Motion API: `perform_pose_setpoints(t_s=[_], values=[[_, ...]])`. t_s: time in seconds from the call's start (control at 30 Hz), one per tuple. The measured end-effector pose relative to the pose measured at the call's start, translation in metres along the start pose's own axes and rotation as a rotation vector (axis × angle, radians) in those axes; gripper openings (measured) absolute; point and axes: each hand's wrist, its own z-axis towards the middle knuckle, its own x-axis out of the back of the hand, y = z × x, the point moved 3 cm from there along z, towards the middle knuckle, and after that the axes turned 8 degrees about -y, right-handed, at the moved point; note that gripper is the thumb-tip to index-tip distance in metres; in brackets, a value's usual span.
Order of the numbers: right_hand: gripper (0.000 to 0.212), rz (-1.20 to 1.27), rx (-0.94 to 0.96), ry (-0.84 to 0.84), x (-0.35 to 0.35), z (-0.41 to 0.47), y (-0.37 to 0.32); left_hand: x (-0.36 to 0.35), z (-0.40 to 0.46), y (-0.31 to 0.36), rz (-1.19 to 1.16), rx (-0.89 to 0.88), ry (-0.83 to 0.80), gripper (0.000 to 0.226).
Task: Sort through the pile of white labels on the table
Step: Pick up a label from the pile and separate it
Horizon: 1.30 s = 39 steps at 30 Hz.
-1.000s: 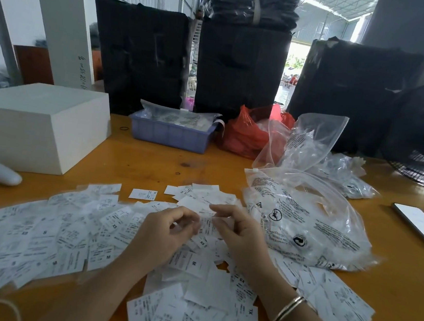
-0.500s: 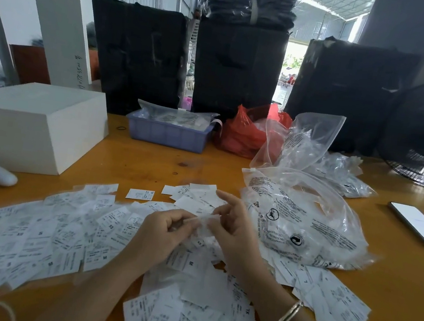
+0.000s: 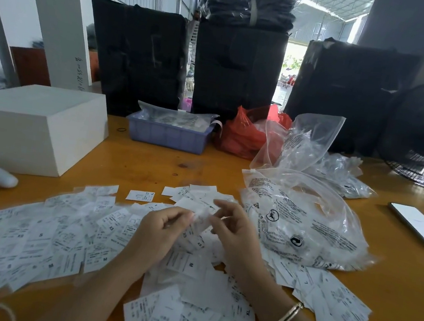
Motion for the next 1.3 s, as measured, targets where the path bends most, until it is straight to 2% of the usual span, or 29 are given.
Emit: perform_pose_setpoints(t_s=[0.07, 0.17, 0.3, 0.4, 0.47, 0.57, 0.63, 0.7, 0.77, 0.83, 0.87, 0.97, 1.03, 1.13, 1.23, 1.3], values=[[0.023, 0.002, -0.045, 0.041, 0.005, 0.001, 0.002, 0.001, 0.0, 0.0, -0.016, 0.021, 0.028, 0.024], [0.014, -0.022, -0.044, -0.021, 0.002, 0.0, 0.001, 0.0, 0.0, -0.001, -0.015, 0.026, 0.013, 0.025], [0.02, -0.058, 0.009, -0.091, -0.005, -0.002, -0.003, 0.0, -0.001, 0.0, 0.016, 0.02, -0.009, 0.028], [0.022, -0.027, 0.038, -0.069, -0.001, -0.004, -0.004, 0.001, -0.001, 0.003, 0.018, 0.045, -0.011, 0.016], [0.025, -0.097, 0.1, -0.102, -0.002, -0.007, -0.008, 0.0, -0.001, 0.005, 0.024, 0.045, -0.016, 0.007], [0.027, -0.145, 0.174, -0.158, -0.008, -0.01, -0.013, 0.001, -0.001, 0.008, 0.011, 0.042, -0.015, 0.012], [0.03, -0.151, 0.169, -0.13, -0.008, -0.009, -0.012, 0.002, -0.001, 0.009, 0.001, 0.045, 0.002, 0.017], [0.035, -0.142, 0.123, -0.063, -0.004, -0.007, -0.009, 0.002, -0.001, 0.008, 0.001, 0.041, 0.009, 0.009], [0.026, -0.195, 0.048, -0.051, -0.002, -0.004, -0.006, 0.003, -0.001, 0.006, 0.018, 0.015, 0.006, 0.011], [0.003, -0.247, -0.007, -0.074, -0.002, -0.001, -0.005, 0.004, -0.001, 0.004, 0.024, 0.005, 0.004, 0.015], [0.007, -0.259, -0.012, -0.079, -0.002, -0.001, -0.003, 0.004, -0.002, 0.004, 0.029, -0.001, -0.004, 0.016], [0.013, -0.271, 0.002, -0.098, -0.004, -0.002, -0.004, 0.003, -0.002, 0.006, 0.127, -0.065, 0.012, 0.023], [0.017, -0.225, 0.015, -0.069, -0.003, -0.003, -0.005, 0.009, -0.002, 0.004, 0.199, -0.067, 0.122, 0.025], [0.023, -0.113, 0.0, 0.02, 0.003, -0.003, -0.003, 0.03, 0.001, -0.006, 0.353, 0.093, 0.254, 0.025], [0.025, -0.123, 0.007, 0.06, 0.005, -0.003, -0.004, 0.04, 0.002, -0.013, 0.683, 0.271, 0.221, 0.031], [0.027, -0.137, 0.021, 0.058, 0.004, -0.003, -0.004, 0.04, 0.001, -0.014, 0.869, 0.31, 0.216, 0.034]])
